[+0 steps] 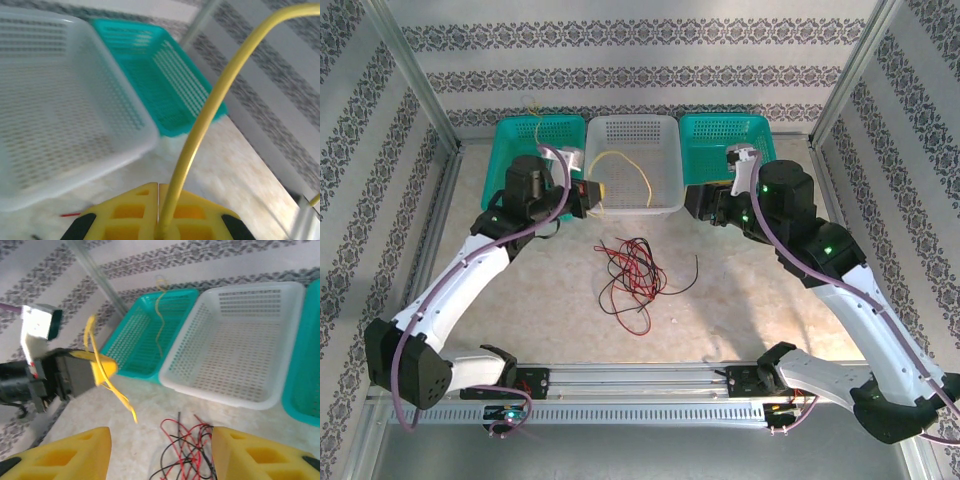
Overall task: Untangle the cables
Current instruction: Place the cable into the container, then move the cable to the container.
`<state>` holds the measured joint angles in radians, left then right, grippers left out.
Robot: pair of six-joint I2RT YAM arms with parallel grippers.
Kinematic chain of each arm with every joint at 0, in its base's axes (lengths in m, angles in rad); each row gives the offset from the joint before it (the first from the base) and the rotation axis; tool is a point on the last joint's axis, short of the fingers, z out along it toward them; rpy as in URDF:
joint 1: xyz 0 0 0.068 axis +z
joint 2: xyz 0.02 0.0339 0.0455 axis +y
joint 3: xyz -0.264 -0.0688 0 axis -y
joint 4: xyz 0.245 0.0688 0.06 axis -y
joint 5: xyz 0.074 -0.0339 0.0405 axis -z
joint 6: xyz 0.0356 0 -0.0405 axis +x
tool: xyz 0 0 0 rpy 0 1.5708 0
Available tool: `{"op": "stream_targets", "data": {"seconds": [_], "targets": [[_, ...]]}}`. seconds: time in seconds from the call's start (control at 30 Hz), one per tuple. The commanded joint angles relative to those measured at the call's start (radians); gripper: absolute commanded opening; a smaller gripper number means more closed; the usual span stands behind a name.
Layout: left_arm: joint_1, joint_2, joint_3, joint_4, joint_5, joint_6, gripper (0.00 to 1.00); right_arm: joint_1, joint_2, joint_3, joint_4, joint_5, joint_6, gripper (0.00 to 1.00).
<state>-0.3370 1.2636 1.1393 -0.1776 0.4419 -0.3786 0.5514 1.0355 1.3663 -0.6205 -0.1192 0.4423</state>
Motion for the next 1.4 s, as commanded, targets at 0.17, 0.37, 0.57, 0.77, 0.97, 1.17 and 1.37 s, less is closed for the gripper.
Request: {"op": "stream_targets", "data": {"seconds": [0.17,0.37,0.57,0.77,0.97,1.17,1.37], "targets": [[0.254,0.125,0.086,0.178,-0.203,-0.353,0.00,-0.005,0.004,-0.049,-0.007,0.013,0.058,0.55],[0.343,0.358,0.310,0.265,-0.203,-0.404,0.00,0.024,0.016,-0.075,0.000,0.002,0.085,0.55],[0.389,0.577,0.462,0.295,-0.171,-0.525,0.10,0.048,-0.003,-0.098,-0.010,0.022,0.095,0.55],[0.394,0.704,0.476,0.382,-0.166,-0.568,0.61,0.050,-0.008,-0.111,-0.015,0.026,0.099,0.55],[0.386,0.626,0.359,0.403,-0.212,-0.564,0.98,0.054,0.016,-0.125,-0.030,0.047,0.096,0.55],[0.385,0.520,0.325,0.256,-0.259,-0.435,1.00,0.068,0.090,-0.131,-0.058,0.059,0.091,0.54],[0.385,0.419,0.261,0.111,-0.325,-0.382,1.00,0.082,0.131,-0.124,-0.057,0.073,0.091,0.54]]}}
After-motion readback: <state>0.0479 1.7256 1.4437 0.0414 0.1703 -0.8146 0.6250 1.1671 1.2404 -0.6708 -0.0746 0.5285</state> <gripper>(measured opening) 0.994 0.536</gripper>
